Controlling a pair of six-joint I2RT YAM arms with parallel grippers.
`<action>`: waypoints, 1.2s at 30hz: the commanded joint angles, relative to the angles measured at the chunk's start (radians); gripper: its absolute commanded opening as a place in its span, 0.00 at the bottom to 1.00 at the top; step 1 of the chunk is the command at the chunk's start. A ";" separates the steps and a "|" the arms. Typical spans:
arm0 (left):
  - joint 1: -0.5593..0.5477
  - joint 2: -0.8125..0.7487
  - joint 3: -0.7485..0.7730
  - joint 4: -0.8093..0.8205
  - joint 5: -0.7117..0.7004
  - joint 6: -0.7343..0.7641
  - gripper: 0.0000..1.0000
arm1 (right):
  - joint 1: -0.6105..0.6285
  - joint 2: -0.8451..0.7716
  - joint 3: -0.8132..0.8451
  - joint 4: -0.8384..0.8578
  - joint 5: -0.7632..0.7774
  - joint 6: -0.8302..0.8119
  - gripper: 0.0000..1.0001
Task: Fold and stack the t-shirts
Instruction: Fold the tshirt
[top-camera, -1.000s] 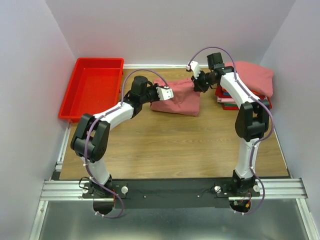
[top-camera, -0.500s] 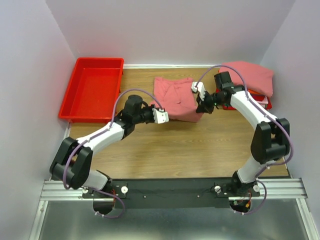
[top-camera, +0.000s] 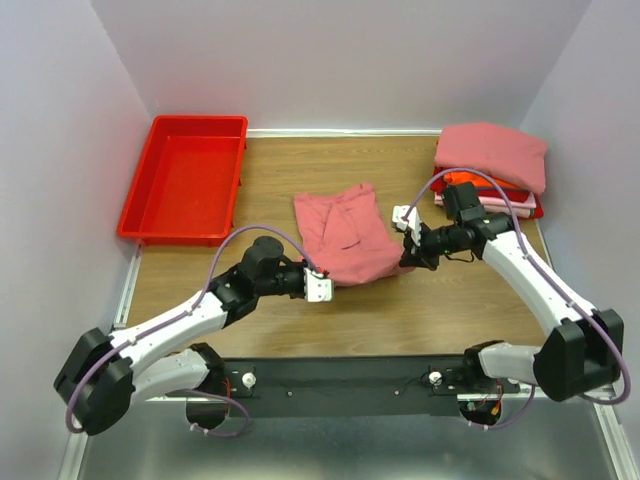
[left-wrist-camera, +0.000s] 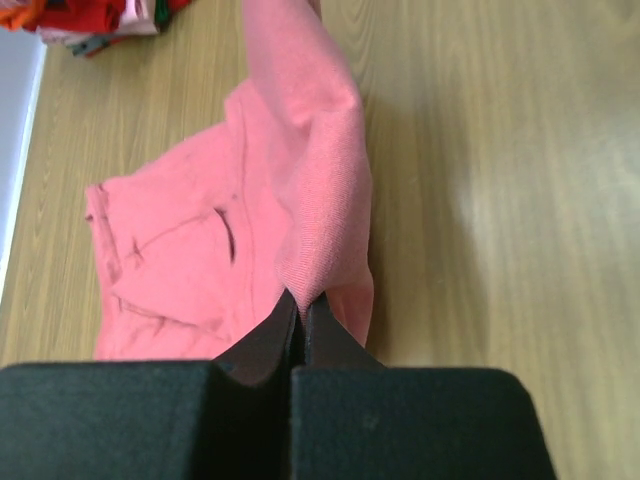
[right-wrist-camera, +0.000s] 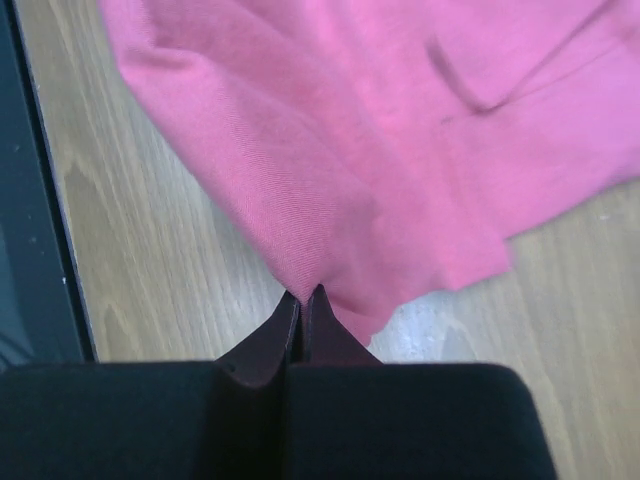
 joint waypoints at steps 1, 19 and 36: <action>-0.032 -0.120 -0.039 0.004 0.023 -0.097 0.00 | 0.010 -0.054 0.032 -0.028 -0.001 0.030 0.00; 0.339 0.257 0.168 0.236 0.026 0.013 0.00 | 0.010 0.608 0.749 0.032 0.033 0.102 0.00; 0.393 0.624 0.452 0.153 -0.110 -0.102 0.00 | 0.011 0.808 0.841 0.118 0.162 0.204 0.00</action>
